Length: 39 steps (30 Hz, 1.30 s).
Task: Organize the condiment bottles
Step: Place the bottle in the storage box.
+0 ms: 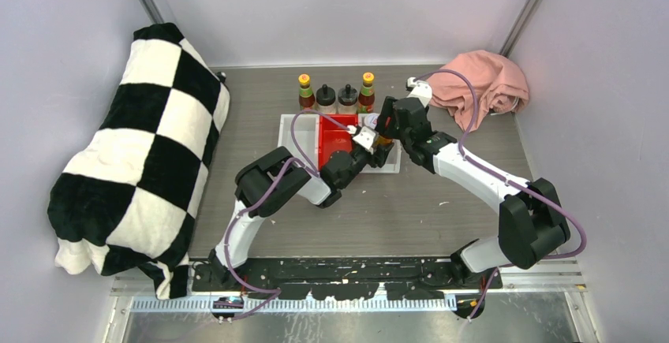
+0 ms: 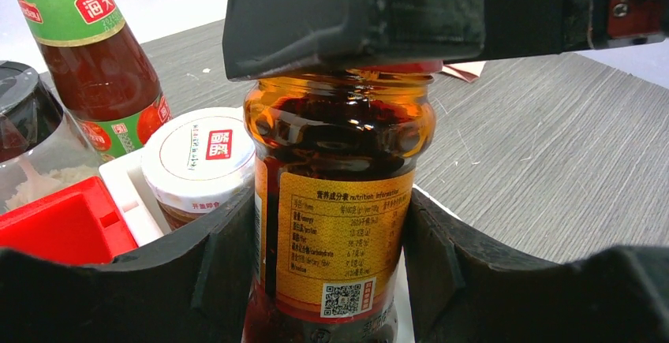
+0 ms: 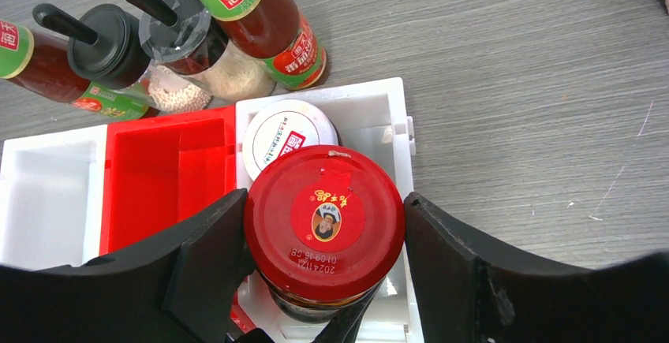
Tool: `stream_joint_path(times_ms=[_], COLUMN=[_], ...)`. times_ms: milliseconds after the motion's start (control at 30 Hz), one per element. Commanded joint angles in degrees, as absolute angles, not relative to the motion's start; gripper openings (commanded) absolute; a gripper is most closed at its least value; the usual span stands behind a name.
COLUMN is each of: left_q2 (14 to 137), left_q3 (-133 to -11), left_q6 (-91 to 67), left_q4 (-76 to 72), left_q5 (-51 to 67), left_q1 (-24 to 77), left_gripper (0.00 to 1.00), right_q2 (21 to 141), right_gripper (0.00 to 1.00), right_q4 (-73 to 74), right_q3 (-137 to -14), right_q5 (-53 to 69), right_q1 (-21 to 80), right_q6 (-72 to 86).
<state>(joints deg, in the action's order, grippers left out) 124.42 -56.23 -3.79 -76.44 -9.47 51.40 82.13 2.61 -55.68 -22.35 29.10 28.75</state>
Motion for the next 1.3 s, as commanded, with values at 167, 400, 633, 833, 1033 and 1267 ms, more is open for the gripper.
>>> stream_joint_path(times_ms=[167,400,633,833,1033,1267], left_q2=[118.57,116.52,115.03,113.85,112.45,111.00], left_q3=[-55.71,-55.94,-56.39,-56.52,-56.54,-56.13], left_q6=[-4.65,-4.75,-4.66,-4.41,-3.90,-3.35], left_q4=[-76.02,-72.66,-69.36,-67.25,-65.92,-65.13], left_q5=[-10.02,-9.93,-10.10,-10.11,-10.84,-11.40], left_q1=[51.86,51.94,52.03,52.03,52.12,52.29], left_gripper=[0.52,0.53,0.59,0.66,0.66,0.64], right_q2=[81.19,81.14,81.05,80.95,81.10,81.65], right_gripper=[0.01,0.01,0.01,0.01,0.01,0.01], right_q4=[-2.62,-2.79,-2.99,-3.23,-3.34,-3.60], right_q3=[-57.30,-57.32,-57.30,-57.30,-57.73,-58.31], right_q5=[-21.97,-21.85,-21.62,-21.40,-21.27,-20.89], right_q1=[29.25,29.24,29.19,29.22,29.20,29.20], right_q6=[27.93,27.51,27.21,26.89,26.23,25.75])
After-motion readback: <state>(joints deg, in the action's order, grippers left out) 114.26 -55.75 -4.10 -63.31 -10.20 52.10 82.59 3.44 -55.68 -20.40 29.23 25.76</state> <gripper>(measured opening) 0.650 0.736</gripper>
